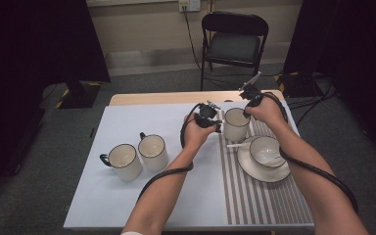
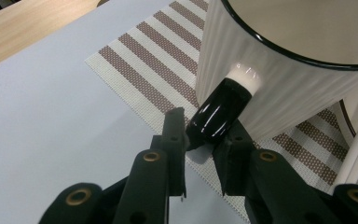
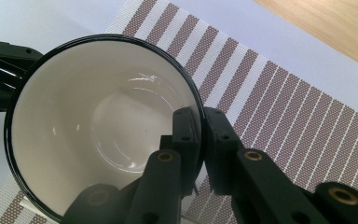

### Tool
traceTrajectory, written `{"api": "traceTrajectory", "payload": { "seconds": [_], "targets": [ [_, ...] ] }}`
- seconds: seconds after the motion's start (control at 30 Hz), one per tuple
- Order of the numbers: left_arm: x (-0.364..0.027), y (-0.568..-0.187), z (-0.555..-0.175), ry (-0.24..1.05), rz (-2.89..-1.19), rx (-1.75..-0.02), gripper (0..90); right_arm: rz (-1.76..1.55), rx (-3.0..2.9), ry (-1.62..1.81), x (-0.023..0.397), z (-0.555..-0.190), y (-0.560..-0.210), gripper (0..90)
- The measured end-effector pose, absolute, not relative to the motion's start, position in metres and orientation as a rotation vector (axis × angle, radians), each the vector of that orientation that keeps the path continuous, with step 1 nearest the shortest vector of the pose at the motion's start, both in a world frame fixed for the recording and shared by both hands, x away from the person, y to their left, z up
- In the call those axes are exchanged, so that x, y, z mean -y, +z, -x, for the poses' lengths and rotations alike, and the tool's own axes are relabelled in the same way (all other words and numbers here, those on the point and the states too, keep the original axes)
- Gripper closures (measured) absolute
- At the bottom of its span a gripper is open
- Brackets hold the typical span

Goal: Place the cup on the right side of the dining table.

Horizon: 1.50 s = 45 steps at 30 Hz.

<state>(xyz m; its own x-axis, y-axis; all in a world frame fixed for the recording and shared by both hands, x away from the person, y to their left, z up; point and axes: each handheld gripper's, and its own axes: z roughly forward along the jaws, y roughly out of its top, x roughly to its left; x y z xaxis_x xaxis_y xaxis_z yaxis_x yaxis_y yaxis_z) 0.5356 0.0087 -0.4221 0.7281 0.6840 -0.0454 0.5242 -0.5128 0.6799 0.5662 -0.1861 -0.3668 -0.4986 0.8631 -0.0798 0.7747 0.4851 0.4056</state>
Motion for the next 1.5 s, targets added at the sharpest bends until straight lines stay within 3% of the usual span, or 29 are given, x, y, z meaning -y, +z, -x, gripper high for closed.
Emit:
{"api": "traceTrajectory", "payload": {
  "seconds": [0.23, 0.53, 0.77, 1.5],
  "targets": [
    [-0.01, -0.42, -0.535, 0.3, -2.234, -0.899, 72.3, -1.382, -2.457, 0.471, 0.186, -0.565, -0.367, 83.1],
    [-0.011, -0.418, -0.534, 0.285, -2.254, -0.887, 65.6, -1.362, -2.444, 0.5, 0.184, -0.564, -0.362, 75.8],
    [-0.013, -0.416, -0.534, 0.272, -2.253, -0.883, 49.9, -1.356, -2.444, 0.516, 0.184, -0.562, -0.363, 70.5],
    [-0.019, -0.412, -0.528, 0.261, -2.234, -0.859, 27.1, -1.27, -2.42, 0.605, 0.182, -0.553, -0.359, 33.4]
  ]
}}
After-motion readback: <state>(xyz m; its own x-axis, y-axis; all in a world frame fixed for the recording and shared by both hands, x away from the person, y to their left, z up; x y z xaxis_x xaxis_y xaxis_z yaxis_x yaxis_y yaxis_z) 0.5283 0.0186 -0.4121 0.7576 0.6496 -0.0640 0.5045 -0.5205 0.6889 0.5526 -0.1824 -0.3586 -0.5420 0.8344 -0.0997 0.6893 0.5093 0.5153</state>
